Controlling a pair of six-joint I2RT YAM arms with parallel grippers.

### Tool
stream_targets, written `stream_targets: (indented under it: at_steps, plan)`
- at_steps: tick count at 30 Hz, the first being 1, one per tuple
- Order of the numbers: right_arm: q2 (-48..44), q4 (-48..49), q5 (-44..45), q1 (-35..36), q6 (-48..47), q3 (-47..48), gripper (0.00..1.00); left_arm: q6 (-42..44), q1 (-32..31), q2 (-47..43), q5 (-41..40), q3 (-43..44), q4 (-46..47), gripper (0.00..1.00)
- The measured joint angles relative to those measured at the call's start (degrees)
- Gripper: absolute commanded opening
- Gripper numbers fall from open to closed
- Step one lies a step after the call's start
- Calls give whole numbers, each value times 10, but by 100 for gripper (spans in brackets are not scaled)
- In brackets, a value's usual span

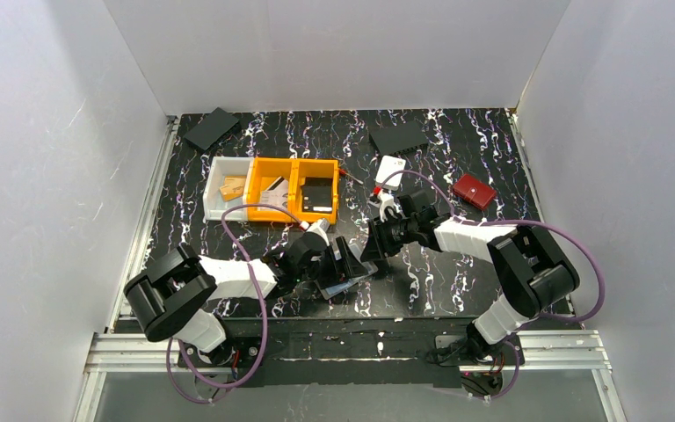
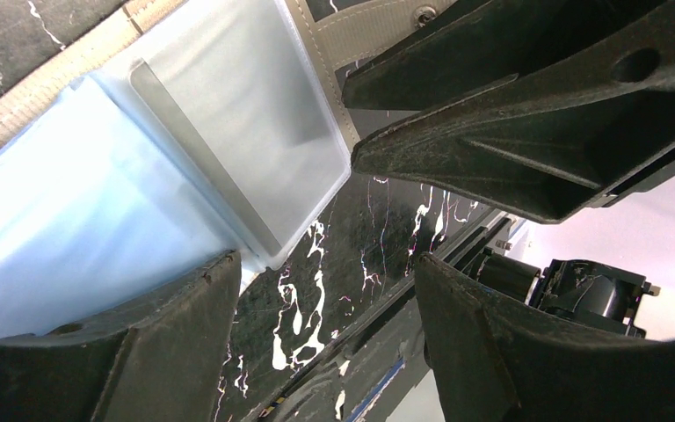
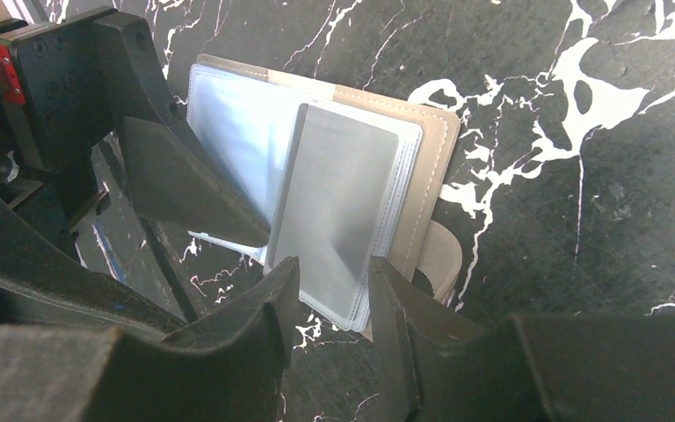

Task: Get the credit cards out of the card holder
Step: Remove the credit card from the card holder.

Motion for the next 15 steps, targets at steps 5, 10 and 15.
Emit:
stream_targets:
  at_steps: [5,10,15]
  plan:
    - [0,0,-5,0,-1,0,43,0,0,8,4,3,8,72]
    - [2,-1,-8,0,0,0,43,4,0,9,6,5,8,72]
    - [18,-14,6,0,-1,3,42,4,0,9,6,5,8,72]
